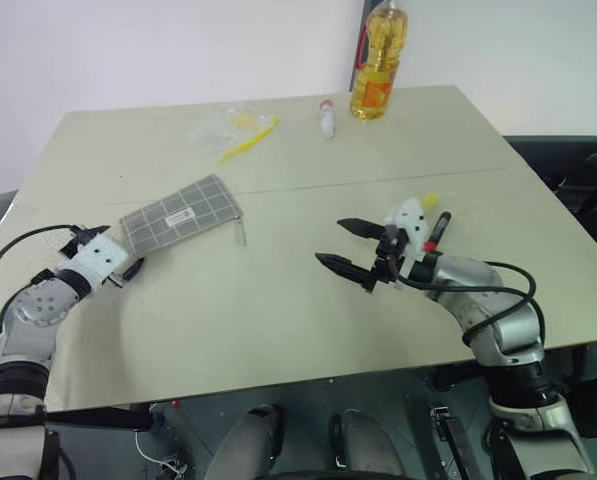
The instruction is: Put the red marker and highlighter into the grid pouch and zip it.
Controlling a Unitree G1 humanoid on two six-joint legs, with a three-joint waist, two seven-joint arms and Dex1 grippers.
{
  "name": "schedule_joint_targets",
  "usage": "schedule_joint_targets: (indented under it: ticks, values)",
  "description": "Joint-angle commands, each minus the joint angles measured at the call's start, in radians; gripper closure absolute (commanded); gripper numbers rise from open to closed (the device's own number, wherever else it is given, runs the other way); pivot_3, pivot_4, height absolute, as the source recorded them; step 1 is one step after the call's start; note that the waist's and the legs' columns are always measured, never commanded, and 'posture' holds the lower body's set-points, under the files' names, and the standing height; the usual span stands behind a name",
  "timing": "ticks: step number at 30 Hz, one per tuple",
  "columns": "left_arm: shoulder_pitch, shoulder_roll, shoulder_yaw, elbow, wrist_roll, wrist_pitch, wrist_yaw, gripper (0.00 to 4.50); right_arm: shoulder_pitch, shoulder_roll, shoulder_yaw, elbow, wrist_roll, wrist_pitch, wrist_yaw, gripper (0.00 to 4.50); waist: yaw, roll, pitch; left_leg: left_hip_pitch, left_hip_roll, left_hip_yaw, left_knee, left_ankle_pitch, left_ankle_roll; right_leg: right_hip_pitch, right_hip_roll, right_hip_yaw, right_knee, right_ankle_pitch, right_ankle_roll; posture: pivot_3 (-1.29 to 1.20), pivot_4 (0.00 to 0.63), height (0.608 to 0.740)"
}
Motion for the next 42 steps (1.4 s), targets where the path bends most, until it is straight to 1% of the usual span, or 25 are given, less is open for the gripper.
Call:
schedule_joint_targets:
  ticks: [1, 7, 8, 10, 14, 15, 17, 18, 21, 24, 26, 28, 33, 37, 39, 40, 41, 42]
  values:
    - [-0.022, 0.018, -0.027, 0.052, 0.033, -0.021, 0.013, 0.03, -0.016, 0.007, -0.004, -0.039, 0.022, 0.002, -0.002, 0.0, 0.0, 0.0, 0.0, 0.0, 0.0, 0.0, 0.0, 0.0, 0.0, 0.0, 0.0, 0.0, 0.0, 0.0, 0.0, 0.0, 0.15, 0.74]
    - [-0.089, 0.022, -0.057, 0.155, 0.069, -0.04, 0.073, 0.03, 0.009, 0.008, -0.003, -0.039, 0.022, -0.016, 0.005, 0.0, -0.001, 0.0, 0.0, 0.002, 0.0, 0.0, 0.0, 0.0, 0.0, 0.001, 0.0, 0.0, 0.002, 0.0, 0.0, 0.0, 0.15, 0.74]
    - [-0.095, 0.021, -0.059, 0.166, 0.07, -0.045, 0.077, 0.27, 0.011, 0.009, -0.003, -0.04, 0.021, -0.017, 0.004, 0.0, -0.001, 0.0, 0.0, 0.002, 0.0, 0.0, 0.0, 0.0, 0.0, 0.001, 0.0, 0.0, 0.002, 0.0, 0.0, 0.0, 0.15, 0.74]
    - [-0.102, 0.019, -0.061, 0.182, 0.068, -0.063, 0.088, 0.93, 0.014, 0.011, -0.002, -0.041, 0.02, -0.02, 0.002, 0.0, -0.005, 0.0, 0.0, 0.003, 0.0, 0.0, 0.0, 0.0, 0.0, 0.001, 0.0, 0.0, 0.002, 0.0, 0.0, 0.0, 0.15, 0.74]
    - [-0.112, 0.01, -0.06, 0.198, 0.052, -0.089, 0.106, 2.91, 0.019, 0.014, 0.0, -0.045, 0.017, -0.021, -0.005, 0.0, -0.009, 0.0, 0.0, 0.002, 0.0, 0.0, 0.0, 0.0, 0.0, 0.001, 0.001, 0.0, 0.002, 0.0, 0.0, 0.0, 0.15, 0.74]
    - [-0.112, 0.007, -0.056, 0.197, 0.043, -0.096, 0.106, 3.33, 0.02, 0.016, 0.002, -0.049, 0.017, -0.019, -0.008, 0.0, -0.008, 0.0, 0.0, 0.002, 0.0, 0.0, 0.0, 0.0, 0.0, 0.001, 0.0, 0.0, 0.002, 0.0, 0.0, 0.0, 0.15, 0.74]
    - [-0.107, 0.0, -0.04, 0.188, 0.02, -0.103, 0.107, 4.37, 0.021, 0.021, 0.005, -0.057, 0.017, -0.015, -0.015, 0.0, -0.007, 0.0, 0.0, 0.002, 0.0, 0.0, 0.0, 0.0, 0.0, 0.001, 0.0, 0.0, 0.002, 0.0, 0.0, 0.0, 0.15, 0.74]
    - [-0.098, -0.003, -0.031, 0.172, 0.004, -0.109, 0.101, 4.45, 0.022, 0.022, 0.007, -0.06, 0.018, -0.013, -0.017, 0.0, -0.006, 0.0, 0.0, 0.002, 0.0, 0.0, 0.0, 0.0, 0.0, 0.001, 0.0, 0.0, 0.002, 0.0, 0.0, 0.0, 0.15, 0.74]
    - [-0.066, -0.012, -0.005, 0.109, -0.057, -0.114, 0.063, 4.45, 0.024, 0.025, 0.008, -0.065, 0.019, -0.011, -0.021, 0.0, -0.006, 0.0, 0.0, 0.002, 0.0, 0.0, 0.0, 0.0, 0.0, 0.001, 0.0, 0.0, 0.002, 0.0, 0.0, 0.0, 0.15, 0.74]
    - [-0.005, -0.027, 0.024, -0.021, -0.133, -0.077, 0.005, 4.45, 0.024, 0.023, 0.009, -0.066, 0.022, -0.011, -0.02, 0.0, -0.007, 0.0, 0.0, 0.002, 0.0, 0.0, 0.0, 0.0, 0.0, 0.001, 0.0, 0.0, 0.002, 0.0, 0.0, 0.0, 0.15, 0.74]
    - [0.065, -0.042, 0.033, -0.174, -0.189, -0.036, -0.033, 4.45, 0.023, 0.021, 0.008, -0.063, 0.024, -0.013, -0.018, 0.0, -0.008, 0.0, 0.0, 0.002, 0.0, 0.0, 0.0, 0.0, 0.0, 0.001, 0.0, 0.0, 0.002, 0.0, 0.0, 0.0, 0.15, 0.74]
    - [0.153, -0.054, 0.031, -0.358, -0.215, 0.038, -0.05, 4.45, 0.021, 0.021, 0.01, -0.059, 0.023, -0.018, -0.014, 0.0, -0.009, 0.0, 0.0, 0.002, 0.0, 0.0, 0.0, 0.0, 0.0, 0.001, 0.0, 0.0, 0.002, 0.0, 0.0, 0.0, 0.15, 0.74]
    - [0.338, -0.097, 0.014, -0.718, -0.213, 0.248, -0.04, 4.45, 0.002, 0.019, 0.027, -0.028, -0.002, -0.026, -0.018, 0.0, -0.013, 0.0, 0.0, 0.001, 0.0, 0.0, 0.0, 0.0, 0.0, 0.002, 0.0, 0.001, 0.001, 0.0, 0.0, 0.0, 0.15, 0.74]
    - [0.47, -0.141, -0.049, -0.95, -0.152, 0.423, -0.021, 4.45, -0.029, -0.014, 0.086, 0.073, -0.154, -0.047, -0.083, 0.0, -0.021, 0.0, 0.0, 0.002, 0.0, 0.0, 0.0, 0.0, 0.0, 0.002, 0.0, 0.001, 0.002, 0.0, 0.0, 0.0, 0.15, 0.74]
    - [0.523, -0.18, -0.092, -1.053, -0.133, 0.521, -0.006, 4.5, -0.057, -0.009, 0.09, 0.153, -0.205, -0.041, -0.133, 0.53, -0.021, 0.0, 0.0, 0.002, 0.0, 0.0, 0.0, 0.0, 0.0, 0.003, 0.0, 0.001, 0.001, -0.001, -0.002, 0.0, 0.15, 0.74]
    - [0.544, -0.199, -0.108, -1.098, -0.131, 0.57, 0.001, 4.5, -0.069, -0.01, 0.096, 0.177, -0.219, -0.031, -0.137, 0.88, -0.02, 0.001, 0.0, 0.002, 0.0, 0.001, 0.0, 0.0, 0.0, 0.003, 0.0, 0.001, 0.001, -0.001, -0.002, 0.0, 0.15, 0.74]
    - [0.556, -0.213, -0.118, -1.127, -0.128, 0.605, 0.004, 4.5, -0.076, -0.009, 0.101, 0.193, -0.227, -0.026, -0.136, 1.36, -0.02, 0.0, 0.0, 0.002, 0.0, 0.001, 0.0, 0.0, 0.0, 0.003, 0.0, 0.001, 0.001, -0.001, -0.002, 0.0, 0.15, 0.74]
    - [0.566, -0.229, -0.125, -1.166, -0.15, 0.63, -0.002, 4.11, -0.09, -0.007, 0.116, 0.205, -0.25, -0.014, -0.147, 1.85, -0.02, 0.001, 0.0, 0.002, 0.0, 0.001, 0.0, 0.0, 0.0, 0.004, 0.0, 0.001, 0.001, -0.001, -0.002, 0.0, 0.15, 0.74]
